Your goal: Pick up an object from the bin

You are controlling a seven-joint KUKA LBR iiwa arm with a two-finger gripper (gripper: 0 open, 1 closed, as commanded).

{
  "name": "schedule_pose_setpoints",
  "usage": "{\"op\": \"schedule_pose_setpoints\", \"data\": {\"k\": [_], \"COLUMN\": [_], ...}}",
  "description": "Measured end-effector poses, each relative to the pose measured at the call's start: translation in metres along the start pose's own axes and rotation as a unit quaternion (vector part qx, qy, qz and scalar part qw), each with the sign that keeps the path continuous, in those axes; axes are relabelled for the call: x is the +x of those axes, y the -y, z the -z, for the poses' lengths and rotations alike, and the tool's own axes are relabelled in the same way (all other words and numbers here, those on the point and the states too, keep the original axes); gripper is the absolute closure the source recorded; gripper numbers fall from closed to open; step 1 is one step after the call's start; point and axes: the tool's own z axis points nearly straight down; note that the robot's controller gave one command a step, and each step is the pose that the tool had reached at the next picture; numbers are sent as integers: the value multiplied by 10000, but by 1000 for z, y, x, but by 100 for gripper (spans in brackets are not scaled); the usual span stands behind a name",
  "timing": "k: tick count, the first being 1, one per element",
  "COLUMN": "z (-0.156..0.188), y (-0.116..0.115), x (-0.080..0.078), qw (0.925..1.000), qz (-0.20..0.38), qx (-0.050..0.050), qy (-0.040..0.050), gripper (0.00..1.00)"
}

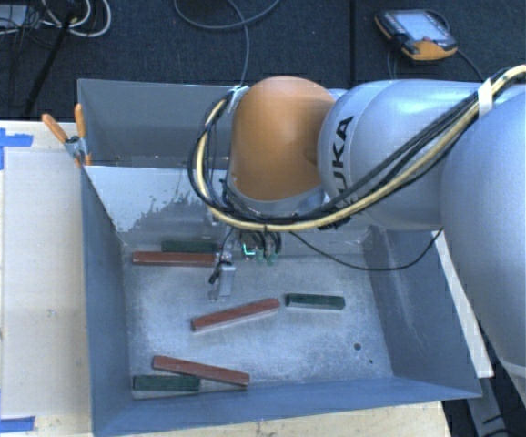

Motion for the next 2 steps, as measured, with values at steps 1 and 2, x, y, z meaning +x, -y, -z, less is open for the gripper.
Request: {"op": "schedule_pose_setpoints", "data": {"k": [1, 2], "z": [5, -64], "y": [1, 35], "x": [-2, 22], "qw": [10000, 10000], "qz": [-17, 37], "qx": [-6, -8], "qy": [38, 52], "gripper": [0, 0]}}
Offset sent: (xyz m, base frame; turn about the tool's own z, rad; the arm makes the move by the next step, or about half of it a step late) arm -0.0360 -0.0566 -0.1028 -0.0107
